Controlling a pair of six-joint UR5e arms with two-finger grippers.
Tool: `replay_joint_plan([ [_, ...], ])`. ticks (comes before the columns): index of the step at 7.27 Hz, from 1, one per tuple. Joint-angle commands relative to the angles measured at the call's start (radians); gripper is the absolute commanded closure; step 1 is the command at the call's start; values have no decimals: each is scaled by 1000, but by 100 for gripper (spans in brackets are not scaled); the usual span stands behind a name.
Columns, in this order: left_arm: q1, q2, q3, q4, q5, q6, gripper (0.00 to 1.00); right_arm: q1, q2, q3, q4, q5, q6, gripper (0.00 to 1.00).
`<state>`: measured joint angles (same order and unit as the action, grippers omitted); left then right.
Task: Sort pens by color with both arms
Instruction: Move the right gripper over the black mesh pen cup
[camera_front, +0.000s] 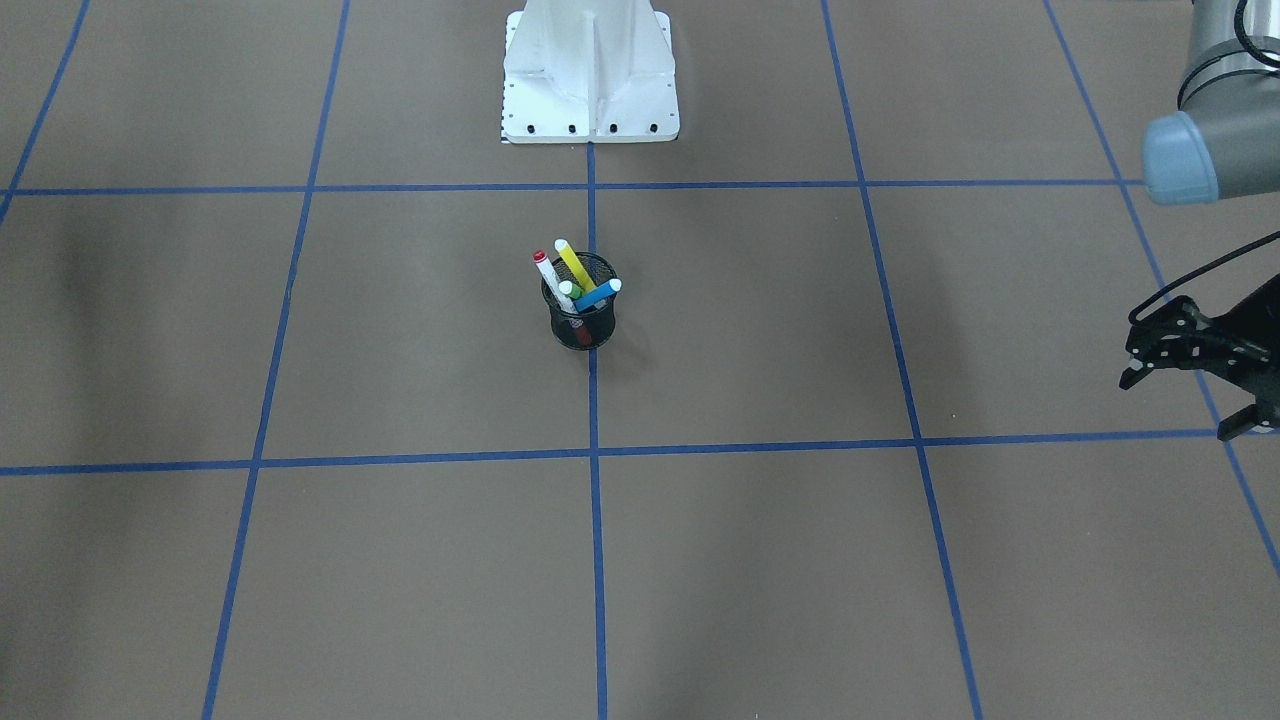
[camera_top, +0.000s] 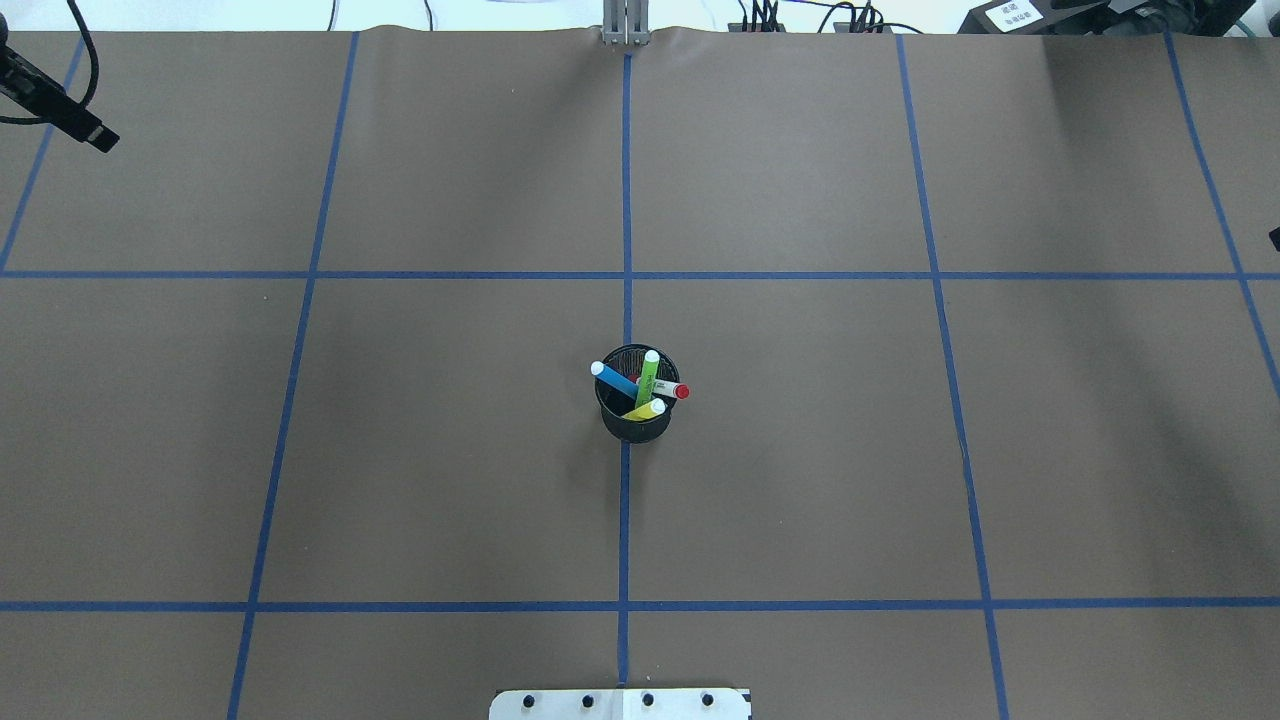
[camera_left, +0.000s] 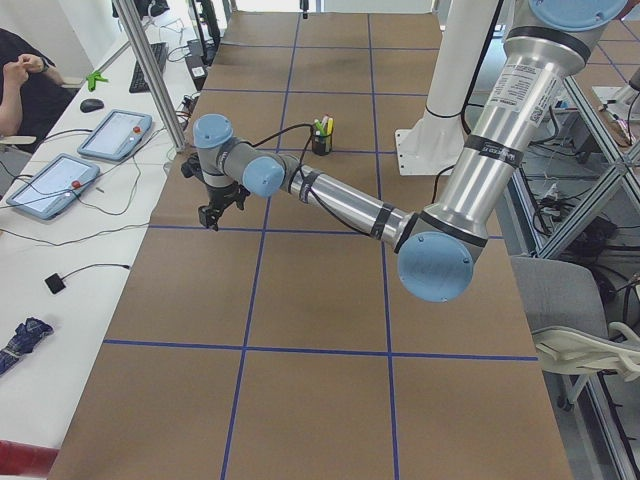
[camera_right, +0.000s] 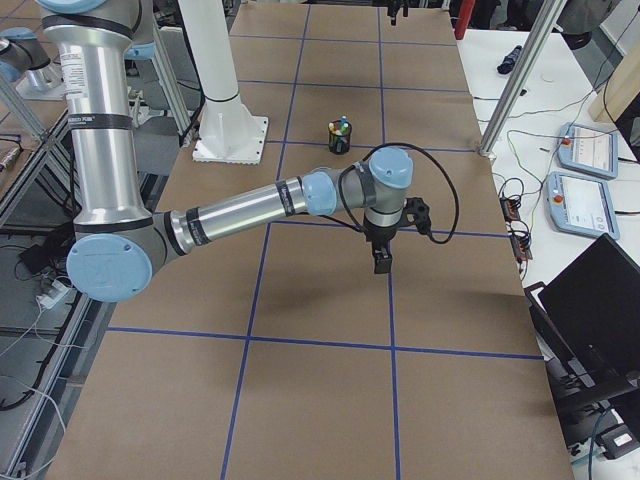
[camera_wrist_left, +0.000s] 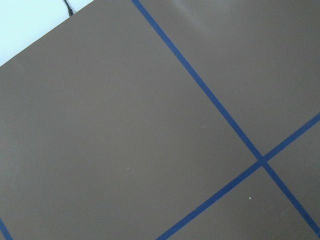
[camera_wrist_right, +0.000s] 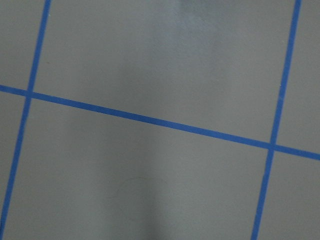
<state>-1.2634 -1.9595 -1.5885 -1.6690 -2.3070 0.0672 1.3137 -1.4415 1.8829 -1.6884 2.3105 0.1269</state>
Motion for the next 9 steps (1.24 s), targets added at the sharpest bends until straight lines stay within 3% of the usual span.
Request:
replay_joint_plan([
  [1,18,-2,-4,0,0,-20,0,-158,146,7,-42,-11,136,0],
  [3,19,-4,-5,-1,-2,-20,0,-290,409,-22,-301,-150,203,0],
  [4,19,-2,-4,-2,-2,-20,0,-373,482,-22,-370,-230,274,0],
  [5,19,-2,-5,-2,-5,-20,0,-434,531,-43,-375,-285,352,0],
  [6,21,-2,-5,-2,-8,-21,0,-462,614,-107,-376,-287,435,1],
  [7,22,1,-5,-2,-6,-21,0,-514,733,-214,-378,-290,558,1],
  [9,22,7,-4,-2,-5,-20,0,-592,1058,-559,-424,-330,718,1],
])
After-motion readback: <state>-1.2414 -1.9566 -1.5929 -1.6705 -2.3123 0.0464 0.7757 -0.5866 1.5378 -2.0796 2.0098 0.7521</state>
